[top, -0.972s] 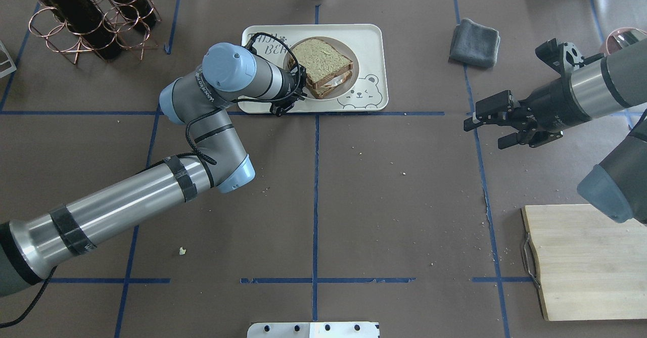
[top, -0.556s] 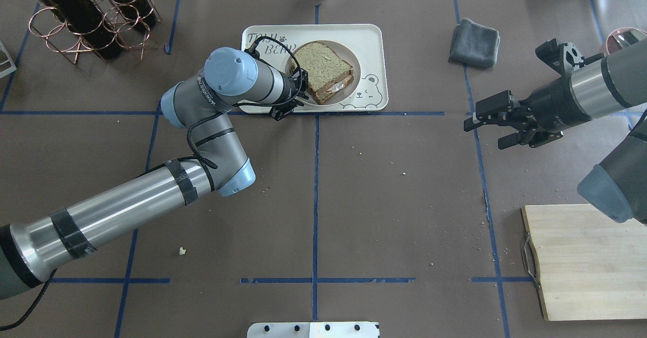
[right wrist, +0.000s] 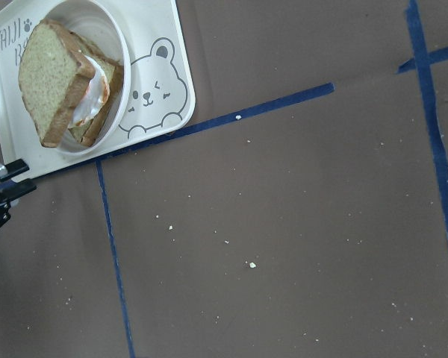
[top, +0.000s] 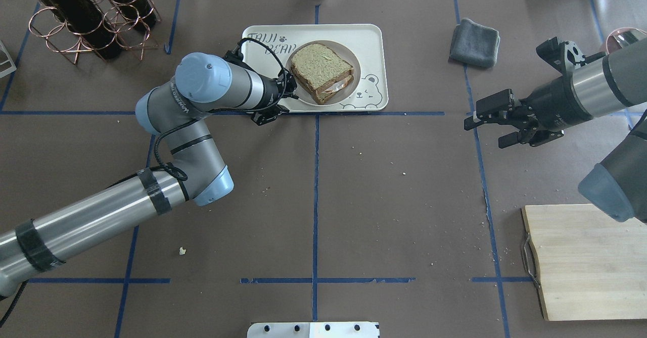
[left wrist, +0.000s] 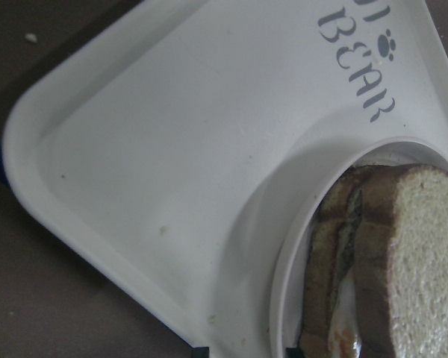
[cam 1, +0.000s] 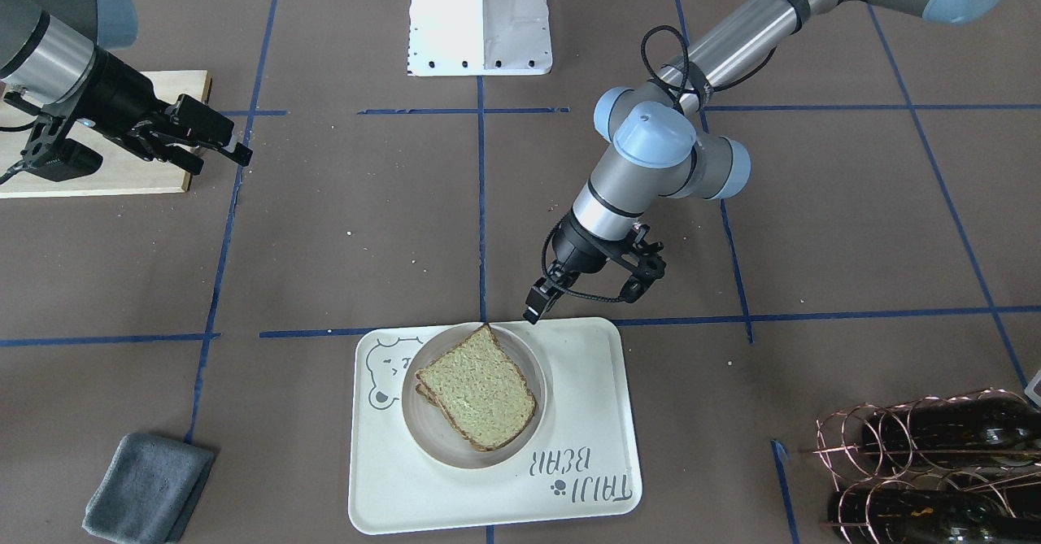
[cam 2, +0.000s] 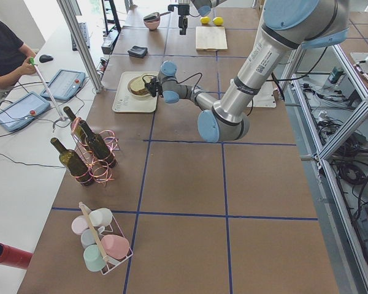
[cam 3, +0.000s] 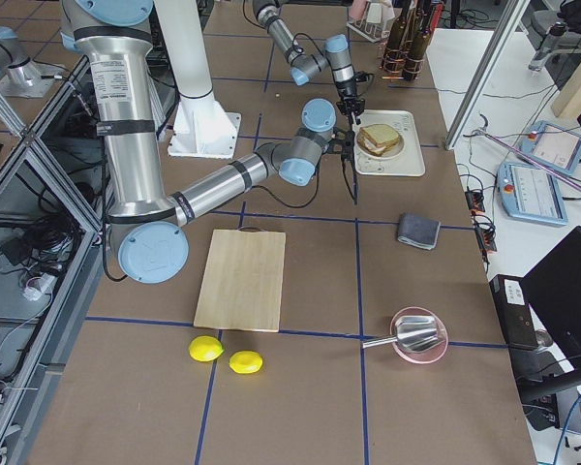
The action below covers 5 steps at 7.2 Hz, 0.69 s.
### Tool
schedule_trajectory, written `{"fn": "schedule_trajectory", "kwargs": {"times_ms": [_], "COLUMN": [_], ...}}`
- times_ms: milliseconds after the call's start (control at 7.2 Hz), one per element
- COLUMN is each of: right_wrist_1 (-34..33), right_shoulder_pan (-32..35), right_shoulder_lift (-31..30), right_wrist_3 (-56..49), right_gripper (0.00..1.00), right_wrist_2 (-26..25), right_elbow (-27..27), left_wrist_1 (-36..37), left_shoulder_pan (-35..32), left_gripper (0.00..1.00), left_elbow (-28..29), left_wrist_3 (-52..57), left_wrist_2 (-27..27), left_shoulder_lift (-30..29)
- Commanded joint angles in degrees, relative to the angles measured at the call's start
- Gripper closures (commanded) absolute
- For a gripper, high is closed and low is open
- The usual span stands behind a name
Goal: Make sandwich and place on tray
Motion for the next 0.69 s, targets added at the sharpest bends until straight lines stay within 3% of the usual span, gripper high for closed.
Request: {"fn": "schedule_trajectory", "kwargs": {"times_ms": [0,278,556], "right_wrist_1": [-0.6,-0.6,-1.3], "right_shoulder_pan": [6.9,13.0,18.3], "right_shoulder_lift": [-2.0,-8.4,-15.0], "right_wrist_3": [-0.4,-7.0,-24.7], "right_gripper": [0.0,0.0,0.0], "right_wrist_2": [2.3,3.1,3.1], "right_elbow": [-0.3,-0.2,-2.8], "left_wrist_1": [2.9,8.1,7.7], "left_shoulder_pan": [-1.4,-1.5,-8.7], "left_gripper": [0.56,0.56,0.53], "left_elbow": [-15.5,-30.6,-34.6], "left_wrist_3": [7.2,26.6,48.5], "left_wrist_2": [-3.8,-4.0,-11.2], "left_shoulder_lift": [11.8,25.6,38.0]}}
